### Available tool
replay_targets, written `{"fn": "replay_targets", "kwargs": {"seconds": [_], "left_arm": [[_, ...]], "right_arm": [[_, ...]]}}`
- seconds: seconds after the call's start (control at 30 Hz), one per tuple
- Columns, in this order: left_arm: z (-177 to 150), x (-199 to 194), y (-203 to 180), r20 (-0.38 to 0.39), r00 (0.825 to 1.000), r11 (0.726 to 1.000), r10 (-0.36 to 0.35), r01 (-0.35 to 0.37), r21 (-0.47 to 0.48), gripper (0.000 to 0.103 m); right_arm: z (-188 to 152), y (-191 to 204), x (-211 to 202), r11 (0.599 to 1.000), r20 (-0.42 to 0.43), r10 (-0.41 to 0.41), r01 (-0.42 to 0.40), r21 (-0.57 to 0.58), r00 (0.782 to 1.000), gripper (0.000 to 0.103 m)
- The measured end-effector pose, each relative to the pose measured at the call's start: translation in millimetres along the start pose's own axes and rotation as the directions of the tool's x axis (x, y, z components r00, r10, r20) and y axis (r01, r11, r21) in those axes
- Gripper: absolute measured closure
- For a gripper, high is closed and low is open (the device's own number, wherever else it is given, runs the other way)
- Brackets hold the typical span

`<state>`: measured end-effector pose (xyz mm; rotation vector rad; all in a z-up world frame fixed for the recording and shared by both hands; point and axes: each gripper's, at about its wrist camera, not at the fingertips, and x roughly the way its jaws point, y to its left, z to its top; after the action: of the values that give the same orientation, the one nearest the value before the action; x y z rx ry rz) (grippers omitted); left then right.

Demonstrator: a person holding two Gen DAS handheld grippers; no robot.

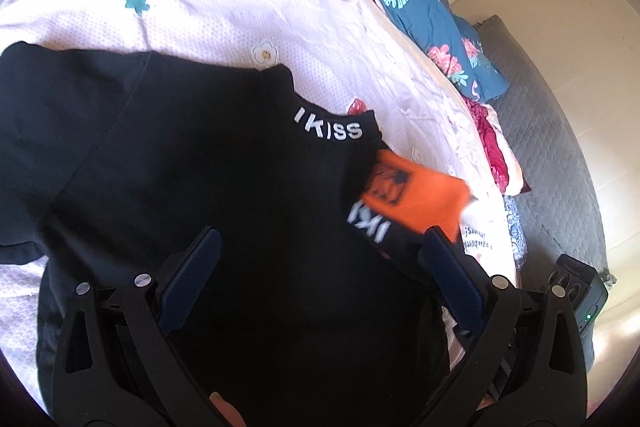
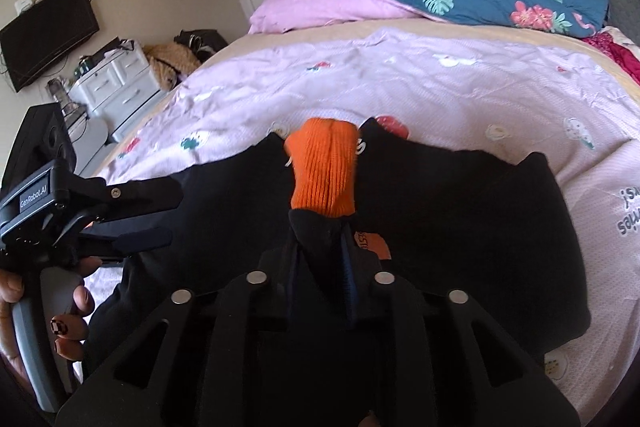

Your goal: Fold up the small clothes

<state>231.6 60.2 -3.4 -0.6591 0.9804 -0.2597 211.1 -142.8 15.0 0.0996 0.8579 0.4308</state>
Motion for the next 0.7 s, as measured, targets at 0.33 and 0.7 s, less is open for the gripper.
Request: {"fn": "replay_targets", "kwargs": {"seconds": [0.33,0.7], "left_arm": [[-7.8,20.0,4.3,-0.075,0.997,1.000,-0.012,0.011,-0.011,0.008],[-36.1,57.5,-11.9,-0.139,0.987,0.993,0.075,-0.062,0.096,0.035]], "right_arm": [[5.3,-7.0,-14.5,0.996,0.016,0.078,-0.079,0.036,0.997,0.055],[8.5,-49.7,-21.8,0.982,0.020,0.031,-0.034,0.184,0.999,0.055]]}}
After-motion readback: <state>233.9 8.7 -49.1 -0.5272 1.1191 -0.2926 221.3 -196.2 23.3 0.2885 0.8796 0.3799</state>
